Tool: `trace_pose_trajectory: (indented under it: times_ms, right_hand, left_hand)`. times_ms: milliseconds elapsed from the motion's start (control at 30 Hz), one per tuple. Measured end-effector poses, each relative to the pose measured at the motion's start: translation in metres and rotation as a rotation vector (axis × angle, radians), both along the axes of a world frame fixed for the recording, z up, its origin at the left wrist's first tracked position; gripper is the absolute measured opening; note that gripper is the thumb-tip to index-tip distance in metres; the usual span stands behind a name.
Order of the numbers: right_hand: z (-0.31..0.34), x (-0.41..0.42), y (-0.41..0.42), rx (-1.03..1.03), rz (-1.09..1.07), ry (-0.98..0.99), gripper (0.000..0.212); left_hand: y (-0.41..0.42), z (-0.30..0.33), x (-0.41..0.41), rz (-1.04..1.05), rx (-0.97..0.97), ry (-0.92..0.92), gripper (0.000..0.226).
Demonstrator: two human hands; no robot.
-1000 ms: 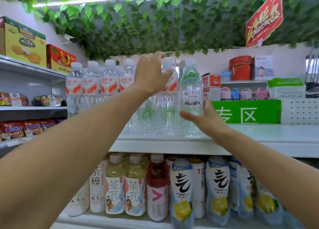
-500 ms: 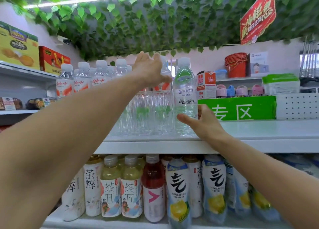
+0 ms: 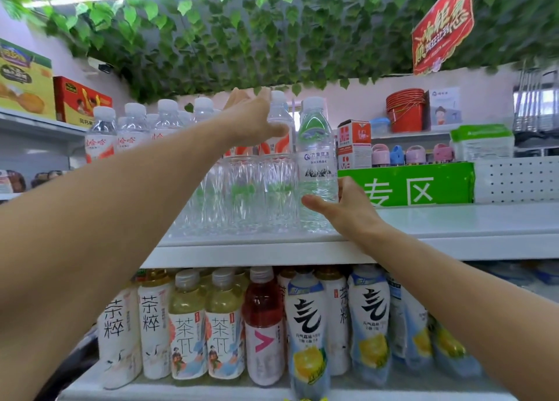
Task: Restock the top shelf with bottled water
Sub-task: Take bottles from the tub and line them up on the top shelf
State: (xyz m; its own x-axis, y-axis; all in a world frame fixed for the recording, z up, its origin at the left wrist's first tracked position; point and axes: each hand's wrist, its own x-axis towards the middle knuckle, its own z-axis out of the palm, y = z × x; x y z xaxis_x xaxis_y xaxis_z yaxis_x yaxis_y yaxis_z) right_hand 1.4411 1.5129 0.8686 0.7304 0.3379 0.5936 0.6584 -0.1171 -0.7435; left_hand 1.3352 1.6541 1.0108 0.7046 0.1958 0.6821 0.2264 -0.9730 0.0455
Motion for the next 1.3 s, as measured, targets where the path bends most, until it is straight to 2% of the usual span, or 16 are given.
trace_pose_trajectory:
  times_ms: [133,533,667,767,867,967,1033,1133,1300]
  right_hand:
    - [0.001,0.006,0.006,-0.012,0.000,0.015,0.083]
    - [0.003,0.013,0.013,-0.048,-0.048,0.005,0.082]
    - [0.002,0.009,0.009,-0.054,-0.042,0.002,0.084]
    - [-0.003,-0.004,0.001,0.013,-0.148,-0.098,0.079]
    - [-0.020,-0.032,-0.011,0.113,-0.209,-0.325,0.056]
    - [-0.044,-0.065,-0.017,0.087,-0.183,-0.520,0.032]
    - [-0.061,-0.090,-0.015,-0.007,-0.152,-0.563,0.025]
    - [-0.089,-0.120,-0.005,-0.154,-0.138,-0.623,0.028]
    - [-0.157,-0.158,0.015,-0.298,-0.029,-0.495,0.024]
  left_hand:
    - [-0.001,-0.007,0.000,-0.018,-0.027,-0.025,0.085]
    - [-0.007,-0.015,0.001,-0.025,-0.094,-0.085,0.084]
    - [-0.012,-0.035,-0.004,-0.005,0.020,-0.138,0.082]
    - [-0.017,-0.066,-0.022,-0.064,0.050,-0.260,0.073]
    - [-0.020,-0.112,-0.051,-0.171,0.009,-0.345,0.055]
    - [-0.017,-0.160,-0.081,-0.247,-0.063,-0.361,0.040]
    - [-0.014,-0.188,-0.097,-0.260,-0.129,-0.339,0.030]
    - [-0.005,-0.224,-0.120,-0.269,-0.242,-0.280,0.023]
    - [0.024,-0.304,-0.168,-0.224,-0.431,-0.104,0.018]
